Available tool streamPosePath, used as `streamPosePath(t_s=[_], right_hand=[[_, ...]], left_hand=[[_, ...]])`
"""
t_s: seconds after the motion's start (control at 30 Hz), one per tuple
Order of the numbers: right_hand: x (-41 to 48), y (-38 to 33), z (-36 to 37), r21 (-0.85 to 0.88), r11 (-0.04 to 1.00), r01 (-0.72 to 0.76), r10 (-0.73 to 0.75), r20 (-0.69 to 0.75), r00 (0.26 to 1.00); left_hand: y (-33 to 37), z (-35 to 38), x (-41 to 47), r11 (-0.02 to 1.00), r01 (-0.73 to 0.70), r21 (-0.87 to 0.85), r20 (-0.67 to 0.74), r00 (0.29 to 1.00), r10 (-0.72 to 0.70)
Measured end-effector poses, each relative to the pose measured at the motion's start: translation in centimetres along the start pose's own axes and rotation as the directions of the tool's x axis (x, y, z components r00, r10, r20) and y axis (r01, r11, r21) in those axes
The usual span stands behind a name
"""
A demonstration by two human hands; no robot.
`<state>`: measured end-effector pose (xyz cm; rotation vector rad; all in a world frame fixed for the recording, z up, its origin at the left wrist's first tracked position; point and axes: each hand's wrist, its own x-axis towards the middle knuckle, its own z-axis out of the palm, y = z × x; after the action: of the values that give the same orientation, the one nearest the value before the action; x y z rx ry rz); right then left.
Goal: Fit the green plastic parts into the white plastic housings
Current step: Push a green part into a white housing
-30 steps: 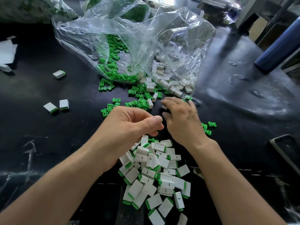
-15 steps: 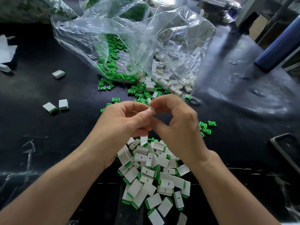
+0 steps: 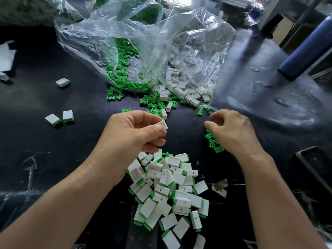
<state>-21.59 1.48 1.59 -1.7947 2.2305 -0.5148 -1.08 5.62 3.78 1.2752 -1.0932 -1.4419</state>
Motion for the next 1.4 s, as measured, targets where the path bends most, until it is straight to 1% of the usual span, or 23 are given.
streamPosePath(t_s=[0.1, 0.23, 0.33, 0.4, 0.47, 0.5, 0.53, 0.6, 0.63, 0.7, 0.8, 0.93, 1.07, 1.4], right_hand=[[0.2, 0.1, 0.3, -0.059, 0.997, -0.058, 0.062, 0.057, 0.996], [0.0, -0.5, 0.3, -0.039, 0.997, -0.060, 0.063, 0.080, 0.995], [-0.2, -0.5, 0.4, -0.030, 1.000, -0.009, 0.012, 0.093, 0.996], [-0.4, -0.5, 0.4, -0.017, 0.999, 0.039, -0.038, 0.056, 0.998], [-0.6, -0.7, 0.3, 0.093, 0.994, 0.064, -0.062, -0.028, 0.998], [-0.7, -0.9, 0.2, 0.200, 0.977, 0.075, -0.063, -0.062, 0.996], [-0.8, -1.2, 0.0, 0.331, 0.940, 0.084, -0.063, -0.073, 0.995], [-1.4, -2.0, -0.2, 0.573, 0.814, 0.090, -0.092, -0.026, 0.995], [-1.8, -2.4, -0.3, 0.636, 0.764, 0.109, -0.135, -0.008, 0.991], [-2.5, -3.1, -0.4, 0.700, 0.694, 0.168, -0.238, 0.002, 0.971], [-3.2, -3.8, -0.5, 0.779, 0.606, 0.160, -0.304, 0.041, 0.952], [-3.6, -4.4, -0.9, 0.828, 0.552, 0.100, -0.308, 0.091, 0.947], [-4.0, -4.6, -1.1, 0.822, 0.556, 0.120, -0.364, 0.112, 0.925], [-4.4, -5.2, -1.3, 0.800, 0.584, 0.135, -0.393, 0.133, 0.910]], left_hand=[[0.0, -0.1, -0.1, 1.000, -0.001, 0.000, 0.005, 1.000, 0.001], [0.1, 0.0, -0.1, 1.000, -0.004, -0.001, 0.007, 1.000, 0.004], [0.1, 0.0, -0.1, 1.000, -0.004, 0.005, 0.019, 1.000, 0.004], [0.1, 0.1, -0.1, 1.000, -0.004, 0.006, 0.031, 1.000, 0.004], [0.1, 0.2, -0.2, 1.000, -0.003, 0.002, 0.052, 0.999, 0.002], [0.1, 0.2, -0.2, 1.000, -0.001, -0.002, 0.062, 0.998, 0.001], [0.1, 0.2, -0.2, 1.000, 0.001, -0.005, 0.070, 0.998, -0.001], [0.1, 0.3, -0.2, 1.000, 0.008, -0.008, 0.077, 0.997, -0.007], [0.1, 0.2, -0.2, 1.000, 0.011, -0.009, 0.077, 0.997, -0.011], [0.1, 0.3, -0.2, 1.000, 0.016, -0.009, 0.079, 0.997, -0.016], [0.1, 0.3, -0.2, 1.000, 0.017, -0.004, 0.080, 0.997, -0.017], [0.2, 0.3, -0.1, 1.000, 0.017, 0.004, 0.073, 0.997, -0.017], [0.1, 0.2, -0.2, 1.000, 0.016, 0.014, 0.074, 0.997, -0.017], [0.1, 0.2, -0.2, 1.000, 0.004, 0.005, 0.075, 0.997, -0.005]])
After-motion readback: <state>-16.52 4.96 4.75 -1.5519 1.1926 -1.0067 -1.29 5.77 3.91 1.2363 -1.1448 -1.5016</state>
